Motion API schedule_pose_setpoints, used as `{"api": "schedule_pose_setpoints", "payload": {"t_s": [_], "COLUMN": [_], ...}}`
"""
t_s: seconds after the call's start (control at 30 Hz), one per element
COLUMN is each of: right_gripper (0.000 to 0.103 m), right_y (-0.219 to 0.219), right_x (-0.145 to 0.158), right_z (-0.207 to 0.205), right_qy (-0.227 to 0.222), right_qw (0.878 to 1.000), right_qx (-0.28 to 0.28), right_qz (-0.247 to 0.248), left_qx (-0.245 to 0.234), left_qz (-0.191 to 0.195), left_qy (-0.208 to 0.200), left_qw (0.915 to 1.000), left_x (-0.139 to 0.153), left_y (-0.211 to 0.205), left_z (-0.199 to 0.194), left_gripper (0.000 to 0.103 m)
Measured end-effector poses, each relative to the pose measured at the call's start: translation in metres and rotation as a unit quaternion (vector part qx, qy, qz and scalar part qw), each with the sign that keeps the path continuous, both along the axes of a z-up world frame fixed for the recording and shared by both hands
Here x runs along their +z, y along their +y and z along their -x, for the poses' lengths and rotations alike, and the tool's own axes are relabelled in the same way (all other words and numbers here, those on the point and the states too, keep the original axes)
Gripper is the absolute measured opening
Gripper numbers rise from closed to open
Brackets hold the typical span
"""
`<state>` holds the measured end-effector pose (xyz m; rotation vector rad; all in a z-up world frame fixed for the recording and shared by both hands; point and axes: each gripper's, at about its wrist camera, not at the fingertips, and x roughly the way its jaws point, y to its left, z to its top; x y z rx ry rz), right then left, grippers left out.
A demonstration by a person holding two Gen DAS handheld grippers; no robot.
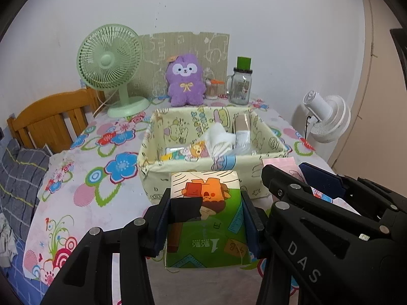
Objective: Organize soft objects
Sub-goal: 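Lift both tissue packs and carry them over the basket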
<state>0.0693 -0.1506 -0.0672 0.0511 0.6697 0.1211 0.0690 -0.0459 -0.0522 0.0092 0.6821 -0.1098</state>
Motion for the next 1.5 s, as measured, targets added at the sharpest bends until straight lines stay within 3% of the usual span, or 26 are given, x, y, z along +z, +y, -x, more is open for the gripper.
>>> {"api": "schedule_pose_setpoints", "payload": {"t_s": [0.77,1.5], "right_gripper": [0.042,0.042], "right_y": [0.004,0.000], "right_x": [0.051,0.059], "right_z": [0.011,-0.037], "right_qy": [-0.056,-0.064], "right_qw": [0.998,0.998], "right_qx": [-0.001,-0.006], "right_qz": [0.005,0.007], "left_qx": [-0.002,0.000], "left_qz": [0.011,0.010], "left_qy": [-0.051,-0.058], "left_qw": [0.9986,0.9983], "left_x": [0.047,0.053], "left_y": [0.003,-0.001], "left_z": [0.004,-0.042], "left_gripper": [0.051,0.051]}}
